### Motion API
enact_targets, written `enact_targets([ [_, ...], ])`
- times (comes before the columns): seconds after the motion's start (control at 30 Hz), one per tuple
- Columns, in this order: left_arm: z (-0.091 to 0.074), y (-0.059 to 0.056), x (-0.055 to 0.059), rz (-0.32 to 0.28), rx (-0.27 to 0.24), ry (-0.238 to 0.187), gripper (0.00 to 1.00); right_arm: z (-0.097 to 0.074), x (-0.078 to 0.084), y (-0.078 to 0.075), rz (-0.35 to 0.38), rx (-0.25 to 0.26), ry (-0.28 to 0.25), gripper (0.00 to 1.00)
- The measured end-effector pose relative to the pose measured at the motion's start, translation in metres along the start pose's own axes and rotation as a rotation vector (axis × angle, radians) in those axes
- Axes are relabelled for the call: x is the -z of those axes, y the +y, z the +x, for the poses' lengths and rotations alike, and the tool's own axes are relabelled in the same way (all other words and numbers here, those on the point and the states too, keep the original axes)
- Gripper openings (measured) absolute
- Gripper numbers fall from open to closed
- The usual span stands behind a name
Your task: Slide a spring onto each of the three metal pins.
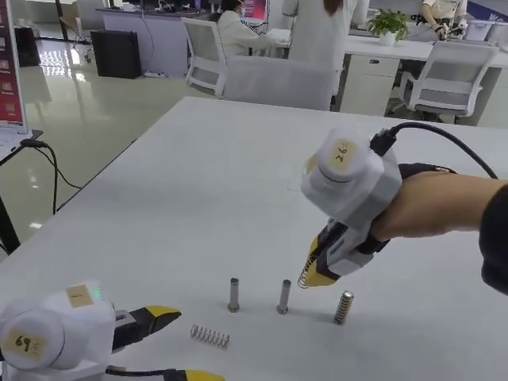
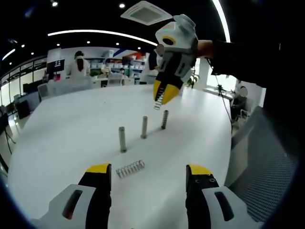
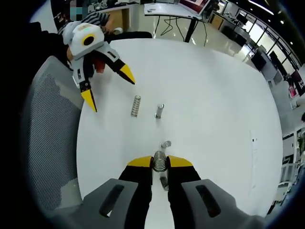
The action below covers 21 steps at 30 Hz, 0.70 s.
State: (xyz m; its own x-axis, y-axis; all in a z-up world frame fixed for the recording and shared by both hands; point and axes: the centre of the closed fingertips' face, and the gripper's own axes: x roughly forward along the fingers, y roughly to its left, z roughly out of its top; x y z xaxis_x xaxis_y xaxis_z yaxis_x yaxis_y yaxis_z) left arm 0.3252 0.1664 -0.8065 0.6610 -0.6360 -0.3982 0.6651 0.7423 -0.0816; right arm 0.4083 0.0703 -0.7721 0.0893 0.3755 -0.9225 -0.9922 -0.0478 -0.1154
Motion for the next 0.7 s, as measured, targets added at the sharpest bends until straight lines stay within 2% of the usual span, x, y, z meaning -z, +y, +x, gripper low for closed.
enact_targets([
  [0.43,0.001,-0.005,-0.002,0.007,0.003,0.002,0.6,0.016,-0.008,-0.01,-0.015,-0.007,0.001,0.08],
  [0.7,0.001,-0.005,-0.001,0.008,0.001,0.004,0.59,0.023,-0.007,-0.012,-0.025,-0.014,0.015,0.08],
])
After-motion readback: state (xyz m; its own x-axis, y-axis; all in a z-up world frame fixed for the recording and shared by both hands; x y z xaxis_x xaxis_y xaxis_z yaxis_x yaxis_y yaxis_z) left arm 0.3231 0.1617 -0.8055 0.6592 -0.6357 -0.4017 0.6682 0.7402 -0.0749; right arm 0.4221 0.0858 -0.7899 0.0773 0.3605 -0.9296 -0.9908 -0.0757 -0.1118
